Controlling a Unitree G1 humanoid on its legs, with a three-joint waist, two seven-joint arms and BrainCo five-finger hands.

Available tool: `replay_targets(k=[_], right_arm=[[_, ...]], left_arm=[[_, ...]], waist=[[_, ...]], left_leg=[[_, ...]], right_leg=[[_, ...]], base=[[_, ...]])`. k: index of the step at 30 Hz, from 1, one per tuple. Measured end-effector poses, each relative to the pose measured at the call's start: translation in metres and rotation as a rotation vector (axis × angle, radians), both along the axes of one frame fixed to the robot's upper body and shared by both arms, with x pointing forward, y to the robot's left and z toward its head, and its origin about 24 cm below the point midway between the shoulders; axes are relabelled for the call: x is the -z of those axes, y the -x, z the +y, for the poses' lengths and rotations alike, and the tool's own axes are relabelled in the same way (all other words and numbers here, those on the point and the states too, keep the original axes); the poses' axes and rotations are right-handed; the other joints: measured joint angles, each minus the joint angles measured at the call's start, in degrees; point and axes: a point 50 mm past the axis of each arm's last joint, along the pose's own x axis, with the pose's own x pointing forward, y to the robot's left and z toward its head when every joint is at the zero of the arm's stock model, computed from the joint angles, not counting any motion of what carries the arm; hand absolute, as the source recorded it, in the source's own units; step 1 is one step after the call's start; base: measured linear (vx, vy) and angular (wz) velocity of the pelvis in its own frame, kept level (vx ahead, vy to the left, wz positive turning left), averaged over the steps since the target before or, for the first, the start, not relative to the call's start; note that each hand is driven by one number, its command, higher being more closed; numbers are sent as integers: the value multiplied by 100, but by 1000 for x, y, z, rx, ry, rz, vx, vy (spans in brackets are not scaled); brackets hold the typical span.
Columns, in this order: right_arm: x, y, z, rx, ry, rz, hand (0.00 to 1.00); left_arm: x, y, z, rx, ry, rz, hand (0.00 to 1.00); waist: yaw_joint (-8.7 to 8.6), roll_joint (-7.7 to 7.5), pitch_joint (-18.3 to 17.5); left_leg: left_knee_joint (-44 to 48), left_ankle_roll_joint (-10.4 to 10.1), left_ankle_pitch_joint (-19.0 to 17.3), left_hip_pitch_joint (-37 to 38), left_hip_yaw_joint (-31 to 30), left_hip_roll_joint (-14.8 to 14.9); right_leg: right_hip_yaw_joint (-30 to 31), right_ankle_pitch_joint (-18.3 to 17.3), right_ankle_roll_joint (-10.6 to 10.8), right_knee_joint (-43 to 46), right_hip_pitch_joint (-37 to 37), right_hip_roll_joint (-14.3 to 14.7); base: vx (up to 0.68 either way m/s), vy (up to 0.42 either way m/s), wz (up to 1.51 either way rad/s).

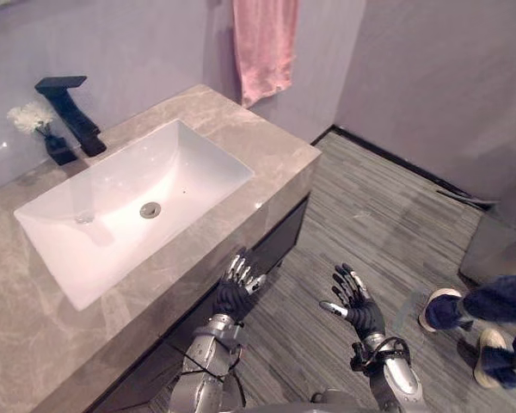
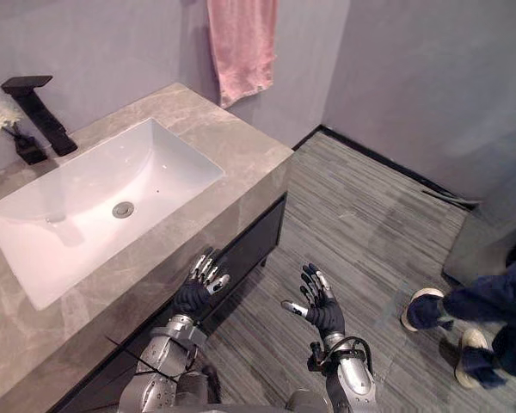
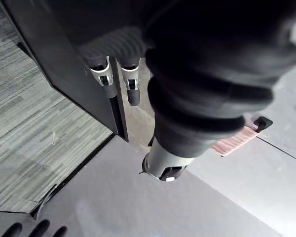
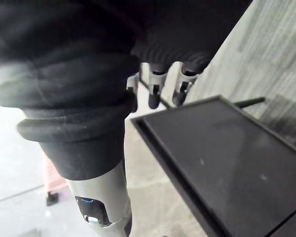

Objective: Organize washtable

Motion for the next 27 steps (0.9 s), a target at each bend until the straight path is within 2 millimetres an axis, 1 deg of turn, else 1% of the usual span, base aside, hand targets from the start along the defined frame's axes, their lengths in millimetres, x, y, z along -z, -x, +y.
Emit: replay_targets(k=[1, 2, 3, 4, 5, 6, 7, 8, 9, 10, 11, 12, 13, 14, 15, 16, 17, 19, 22, 24, 25, 27], right_arm=[[1, -1, 0, -5, 1, 3, 0], [0, -2, 0, -7, 4, -1, 0], [0, -3, -1, -5, 3, -5, 0], [0, -3, -1, -5, 2, -6, 0], [-1, -3, -4, 1, -1, -7, 0], [-2, -1, -9, 18, -7, -10, 0], [-3, -1, -12, 26, -2, -14, 0], [-7, -3, -16, 39, 1, -34, 0], [-10, -6, -20, 50, 11, -50, 0], [-15, -14, -23, 52, 22, -80, 0], [-24, -22, -23, 54, 22, -133, 0], [-27, -26, -24, 64, 21, -154, 0], [-31, -28, -27, 97, 11, -174, 0], [-34, -29, -30, 119, 12, -190, 0], [-38, -30, -36, 153, 16, -206, 0], [-39, -28, -41, 184, 1, -207, 0], [-38, -27, -44, 198, -5, -205, 0], [-38, -24, -50, 231, -12, -203, 0], [-33, -18, -49, 249, -28, -179, 0], [-27, -6, -51, 283, -44, -147, 0], [-28, -3, -51, 288, -45, -147, 0], [-35, -1, -50, 298, -49, -179, 0]], left_arm=[[1, 0, 3, -22, -1, 5, 0], [2, 2, 8, -47, -2, 14, 0], [4, 4, 11, -60, -4, 20, 0], [5, 6, 12, -69, -3, 25, 0], [7, 9, 14, -83, 0, 39, 0], [9, 12, 14, -83, 1, 47, 0], [10, 13, 14, -82, 0, 49, 0], [9, 12, 14, -80, -12, 46, 0], [8, 10, 15, -87, -20, 38, 0], [7, 9, 17, -102, -24, 33, 0], [4, 6, 20, -114, -29, 18, 0], [2, 2, 21, -120, -30, 4, 0], [-3, -5, 23, -139, -33, -22, 0], [-7, -10, 21, -142, -27, -40, 0], [-12, -15, 21, -152, -22, -64, 0], [-15, -19, 22, -175, -13, -78, 0], [-16, -20, 22, -183, -7, -82, 0], [-17, -20, 23, -189, -10, -87, 0], [-14, -18, 23, -183, -27, -76, 0], [-14, -18, 18, -161, -43, -77, 0], [-14, -18, 16, -154, -43, -78, 0], [-15, -18, 9, -121, -49, -82, 0]], waist=[[-3, 37, -7], [39, 117, -53], [50, 146, -94], [43, 136, -113], [-12, 125, -186], [-118, 115, -266], [-207, 101, -291], [-367, 79, -380], [-371, 69, -410], [-370, 75, -438], [-384, 81, -526], [-434, 49, -543], [-554, -64, -596], [-567, -19, -605], [-664, 41, -649], [-861, 65, -665], [-936, 60, -665], [-1100, 47, -697], [-1173, 52, -755], [-1162, 115, -838], [-1156, 141, -873], [-1176, 220, -954]], left_leg=[[253, -10, -218, -60, -266, -90], [496, 136, -379, -99, -365, -131], [597, 124, -532, -94, -251, -113], [616, 120, -595, -75, -134, -89], [578, 148, -705, -27, 198, -15], [452, 126, -726, 89, 597, -9], [369, 123, -727, 146, 768, -10], [221, 132, -651, 256, 1200, 22], [163, 168, -577, 394, 1514, 50], [37, 222, -500, 533, 1550, 42], [-252, 215, -496, 686, 1841, 61], [-351, 235, -511, 812, 2091, 1], [-402, 306, -584, 974, 2567, -160], [-378, 319, -747, 1025, 2776, -168], [-405, 303, -948, 1104, 2989, -211], [-419, 308, -1062, 1171, 3256, -253], [-423, 305, -1080, 1209, 3406, -271], [-482, 295, -1174, 1364, 3924, -387], [-490, 259, -1242, 1452, 4330, -419], [-479, 210, -1288, 1586, 4720, -387], [-483, 202, -1293, 1621, 4825, -372], [-521, 201, -1292, 1684, 5052, -347]], right_leg=[[274, 10, 7, 92, -119, 98], [748, 14, 2, 197, -336, 278], [1155, 63, 17, 233, -512, 417], [1393, 118, 43, 227, -616, 504], [1878, 245, 67, 107, -799, 670], [2346, 505, 141, -208, -868, 796], [2524, 684, 142, -429, -859, 822], [2884, 1215, 203, -952, -856, 885], [3010, 1753, 177, -1361, -875, 991], [3097, 2313, -17, -1782, -828, 1134], [3157, 2721, -70, -2112, -883, 1307], [3183, 2696, -77, -2107, -909, 1377], [3310, 2663, -128, -2153, -994, 1435], [3718, 2744, -44, -2209, -1039, 1540], [4247, 2785, 16, -2281, -1107, 1737], [4542, 2794, 47, -2403, -1119, 1822], [4617, 2790, 43, -2441, -1133, 1854], [4859, 2798, -5, -2493, -1231, 1998], [4952, 2796, -64, -2507, -1298, 2086], [4921, 2759, -534, -2481, -1304, 2240], [4899, 2720, -602, -2474, -1310, 2275], [4304, 2489, -911, -2307, -1467, 2311]], base=[[-132, 198, -186], [-139, 222, -193], [-89, 177, -194], [-85, 195, -210], [-53, 193, -230], [-41, 202, -229], [-13, 228, -220], [25, 216, -223], [39, 196, -303], [23, 137, -371], [0, 62, -342], [-17, 49, -337], [-15, 18, -272], [-28, 35, -315], [-21, 35, -273], [-12, 45, -215], [-2, 49, -176], [-6, 42, -173], [3, 43, -99], [22, 52, -90], [35, 52, -84], [34, 46, -64]])
